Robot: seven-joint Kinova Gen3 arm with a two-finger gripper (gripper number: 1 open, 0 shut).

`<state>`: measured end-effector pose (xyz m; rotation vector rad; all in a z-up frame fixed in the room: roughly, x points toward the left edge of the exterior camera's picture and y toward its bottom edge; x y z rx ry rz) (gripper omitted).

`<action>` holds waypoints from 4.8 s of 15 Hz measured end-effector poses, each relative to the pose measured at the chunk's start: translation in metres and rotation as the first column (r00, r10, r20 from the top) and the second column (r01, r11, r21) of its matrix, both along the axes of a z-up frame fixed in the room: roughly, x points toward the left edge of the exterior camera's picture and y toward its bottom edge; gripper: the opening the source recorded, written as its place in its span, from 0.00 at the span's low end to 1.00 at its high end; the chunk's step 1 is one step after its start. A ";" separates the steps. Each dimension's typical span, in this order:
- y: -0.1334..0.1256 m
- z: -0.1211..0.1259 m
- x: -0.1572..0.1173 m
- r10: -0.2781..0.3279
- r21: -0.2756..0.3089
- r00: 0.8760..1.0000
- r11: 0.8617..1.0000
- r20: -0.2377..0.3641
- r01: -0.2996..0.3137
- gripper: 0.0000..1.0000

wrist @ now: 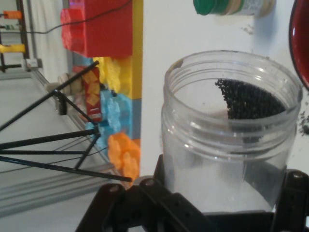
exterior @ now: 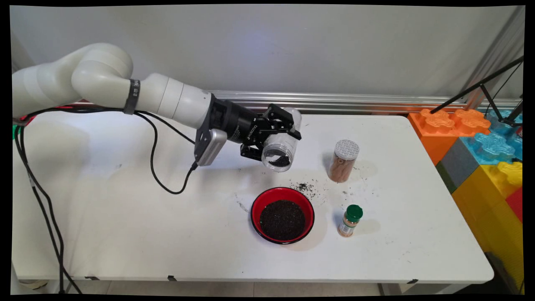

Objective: Pour the black seasoning powder in the red bowl, then place the picked object on the table

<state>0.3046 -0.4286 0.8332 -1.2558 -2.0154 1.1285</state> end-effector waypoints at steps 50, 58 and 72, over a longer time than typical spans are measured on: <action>-0.118 -0.016 0.020 0.594 0.880 0.802 0.415 -0.069 -0.231 0.00; -0.128 -0.033 0.016 0.651 0.927 0.755 0.328 -0.080 -0.185 0.00; -0.140 -0.082 0.010 0.694 0.947 0.711 0.292 -0.114 -0.133 0.00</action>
